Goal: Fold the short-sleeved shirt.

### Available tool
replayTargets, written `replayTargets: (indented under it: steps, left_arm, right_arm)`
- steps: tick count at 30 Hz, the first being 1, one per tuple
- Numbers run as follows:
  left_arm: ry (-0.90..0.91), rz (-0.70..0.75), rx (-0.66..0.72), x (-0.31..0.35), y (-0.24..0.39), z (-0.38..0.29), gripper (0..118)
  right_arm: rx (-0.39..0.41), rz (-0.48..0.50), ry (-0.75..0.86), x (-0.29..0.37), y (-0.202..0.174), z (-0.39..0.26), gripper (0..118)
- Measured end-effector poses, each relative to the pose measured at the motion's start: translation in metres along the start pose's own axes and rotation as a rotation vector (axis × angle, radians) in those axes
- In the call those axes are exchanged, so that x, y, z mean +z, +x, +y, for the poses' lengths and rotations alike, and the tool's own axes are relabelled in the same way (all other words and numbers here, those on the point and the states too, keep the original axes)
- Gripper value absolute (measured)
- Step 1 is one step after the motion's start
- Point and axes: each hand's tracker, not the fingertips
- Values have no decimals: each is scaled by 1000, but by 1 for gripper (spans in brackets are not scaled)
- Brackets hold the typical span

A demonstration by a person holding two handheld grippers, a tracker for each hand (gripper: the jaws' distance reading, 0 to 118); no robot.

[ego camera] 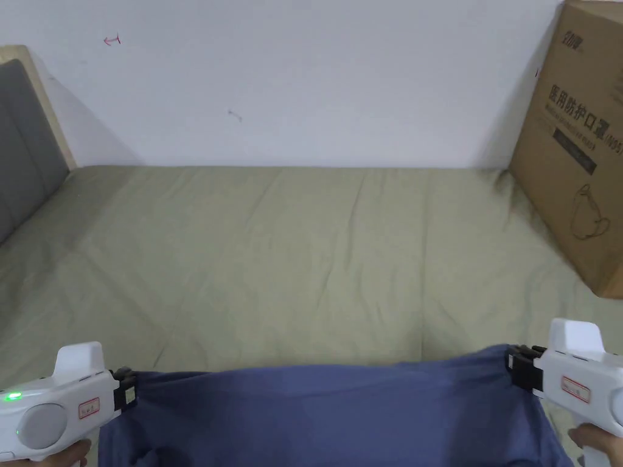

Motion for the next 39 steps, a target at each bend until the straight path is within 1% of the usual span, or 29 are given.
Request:
replayTargets:
  steps: [2, 6, 8, 11, 14, 15, 18, 22, 25, 26, 27, 28, 29, 30, 31, 32, 34, 38, 39]
  left_arm:
    - [0, 3, 9, 13, -6, -6, 2]
    - [-35, -5, 24, 45, -13, -28, 2]
    - [-64, -4, 21, 56, -11, -47, 2]
    - [-107, -1, 10, 67, -16, -82, 2]
    - [-151, 3, 11, 74, -21, -116, 2]
    - [-178, 6, 12, 62, -31, -128, 2]
    - [-207, 19, -6, 62, -31, -153, 2]
    - [-231, 46, -49, 62, -21, -168, 2]
    - [-234, 60, -51, 58, -21, -169, 3]
    - [-234, 59, -43, 60, -20, -166, 9]
    - [-232, 54, -29, 65, -18, -165, 23]
    - [-228, 51, -12, 70, -17, -161, 41]
    - [-216, 42, 6, 76, -16, -156, 66]
    - [-179, 19, 31, 83, -15, -150, 93]
    - [-138, -2, 46, 94, -9, -144, 106]
    - [-93, -23, 51, 102, -5, -136, 109]
    - [17, -52, 41, 121, 5, -114, 109]
    - [225, -41, 6, 157, 33, -74, 109]
    - [286, -29, -5, 163, 41, -68, 109]
  right_arm:
    - [-12, 14, 20, 30, 0, -12, 2]
    - [-73, 57, 30, 77, 1, -51, 2]
    - [-78, 57, 22, 91, -2, -73, 2]
    - [-107, 44, -13, 103, -1, -110, 2]
    - [-146, 5, -65, 103, 4, -146, 2]
    - [-163, -13, -92, 101, 5, -158, 2]
    - [-193, -56, -158, 85, 17, -189, 2]
    - [-208, -94, -225, 67, 24, -210, 2]
    - [-218, -101, -208, 72, 21, -208, 3]
    - [-217, -103, -196, 76, 20, -205, 5]
    - [-210, -113, -184, 81, 17, -199, 17]
    - [-187, -152, -166, 88, 13, -191, 35]
    - [-166, -169, -141, 94, 8, -184, 58]
    - [-135, -180, -106, 101, 6, -175, 83]
    - [-109, -175, -60, 108, 3, -163, 91]
    - [-94, -163, -16, 114, 0, -153, 91]
    - [-65, -148, 82, 131, -13, -124, 92]
    - [-9, -111, 279, 156, -36, -78, 91]
    - [7, -114, 325, 161, -43, -67, 91]
